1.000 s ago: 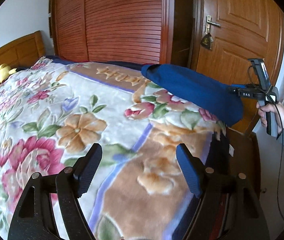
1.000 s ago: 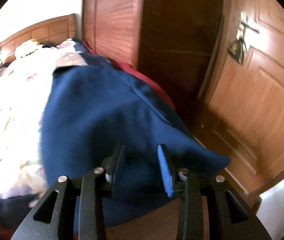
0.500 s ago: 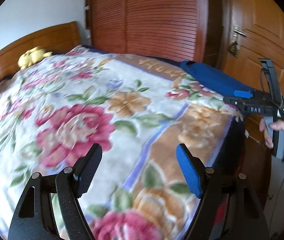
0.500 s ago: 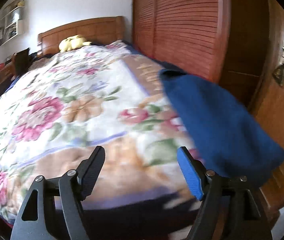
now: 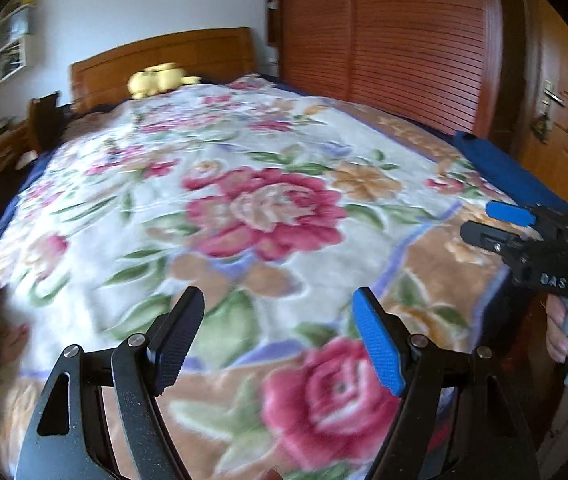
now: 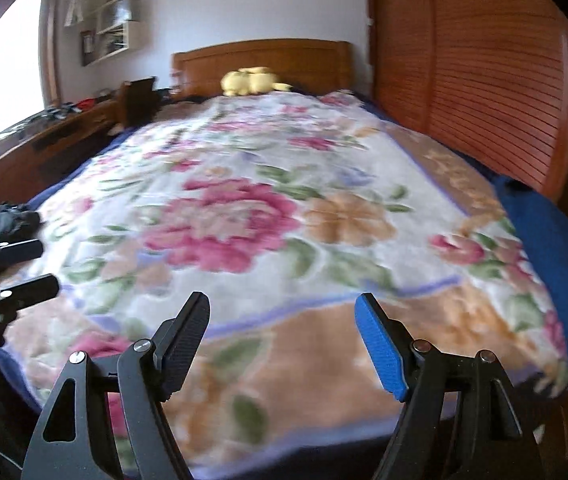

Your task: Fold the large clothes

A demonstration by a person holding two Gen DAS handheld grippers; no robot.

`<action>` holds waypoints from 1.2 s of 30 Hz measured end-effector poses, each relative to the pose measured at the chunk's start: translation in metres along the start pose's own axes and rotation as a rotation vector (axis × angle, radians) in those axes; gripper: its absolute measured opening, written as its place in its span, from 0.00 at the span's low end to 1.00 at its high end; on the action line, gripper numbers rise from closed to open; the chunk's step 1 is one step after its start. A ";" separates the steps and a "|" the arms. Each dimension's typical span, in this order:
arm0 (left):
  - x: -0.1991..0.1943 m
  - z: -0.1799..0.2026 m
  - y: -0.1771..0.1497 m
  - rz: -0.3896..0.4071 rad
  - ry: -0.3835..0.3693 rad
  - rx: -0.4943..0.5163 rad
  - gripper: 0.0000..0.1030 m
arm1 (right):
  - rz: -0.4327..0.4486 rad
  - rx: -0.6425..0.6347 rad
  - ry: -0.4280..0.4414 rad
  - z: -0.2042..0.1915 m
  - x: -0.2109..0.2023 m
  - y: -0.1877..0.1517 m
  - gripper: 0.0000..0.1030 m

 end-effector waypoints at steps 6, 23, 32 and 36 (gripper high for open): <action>-0.030 -0.035 -0.016 0.002 0.103 -0.049 0.75 | -0.013 -0.046 0.073 -0.046 -0.012 -0.011 0.75; -0.109 -0.083 -0.015 0.114 0.256 -0.157 0.75 | 0.144 -0.062 0.134 -0.087 -0.052 -0.008 0.75; -0.113 -0.080 -0.019 0.115 0.262 -0.174 0.75 | 0.149 -0.058 0.132 -0.087 -0.045 -0.014 0.75; -0.114 -0.078 -0.020 0.115 0.256 -0.178 0.75 | 0.149 -0.052 0.129 -0.089 -0.044 -0.013 0.75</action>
Point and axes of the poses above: each gripper's, at about its wrist camera, not at the fingertips, and x roughly the way its jaws point, z to its right, y to its top, the point moved 6 cm from there along x, roughly the way its jaws point, and after that the axes turned 14 degrees about x, right-handed, at the moved point
